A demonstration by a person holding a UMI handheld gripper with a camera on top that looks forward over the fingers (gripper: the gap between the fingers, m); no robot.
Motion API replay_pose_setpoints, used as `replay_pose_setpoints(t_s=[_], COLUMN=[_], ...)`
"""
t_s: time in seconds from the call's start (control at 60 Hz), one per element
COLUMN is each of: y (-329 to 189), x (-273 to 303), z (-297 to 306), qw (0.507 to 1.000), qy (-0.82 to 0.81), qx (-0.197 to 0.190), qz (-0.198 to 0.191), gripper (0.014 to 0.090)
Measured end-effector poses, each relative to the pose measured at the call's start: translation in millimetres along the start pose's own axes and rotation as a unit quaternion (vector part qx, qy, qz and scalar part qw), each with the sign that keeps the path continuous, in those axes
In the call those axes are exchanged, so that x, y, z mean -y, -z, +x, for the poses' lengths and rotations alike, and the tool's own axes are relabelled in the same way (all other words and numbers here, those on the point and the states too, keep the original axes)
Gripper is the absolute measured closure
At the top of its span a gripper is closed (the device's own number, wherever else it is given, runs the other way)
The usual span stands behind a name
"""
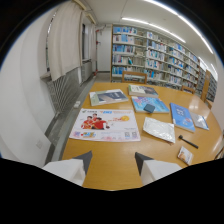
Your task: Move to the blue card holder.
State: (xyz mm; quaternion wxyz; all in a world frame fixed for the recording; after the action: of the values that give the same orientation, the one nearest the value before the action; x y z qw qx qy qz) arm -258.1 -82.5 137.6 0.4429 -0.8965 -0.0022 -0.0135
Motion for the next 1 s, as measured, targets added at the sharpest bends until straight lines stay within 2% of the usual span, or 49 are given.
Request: replay_pose_setpoints(t_s=[0.017,0.25,0.583,0.75,1.0], y=[8.8,3.6,-5.4,-25.1,-81.9], x=[-14.6,-15.6,-14.3,-9.1,16.9], z=[0.8,17.1,100.6,139.9,176.8], qw=[1.0,1.0,0.999,0.999,1.0], qy=[0.0,-0.004,-0.005,-0.001,0.008], qx=[-0.001,-0.01,-0.038,-0.038,-0.015], qz=[0.0,0.001,-0.005,-0.014,-0.019], gripper=[0.0202,0.0201,0.0199,0.0201,0.0202])
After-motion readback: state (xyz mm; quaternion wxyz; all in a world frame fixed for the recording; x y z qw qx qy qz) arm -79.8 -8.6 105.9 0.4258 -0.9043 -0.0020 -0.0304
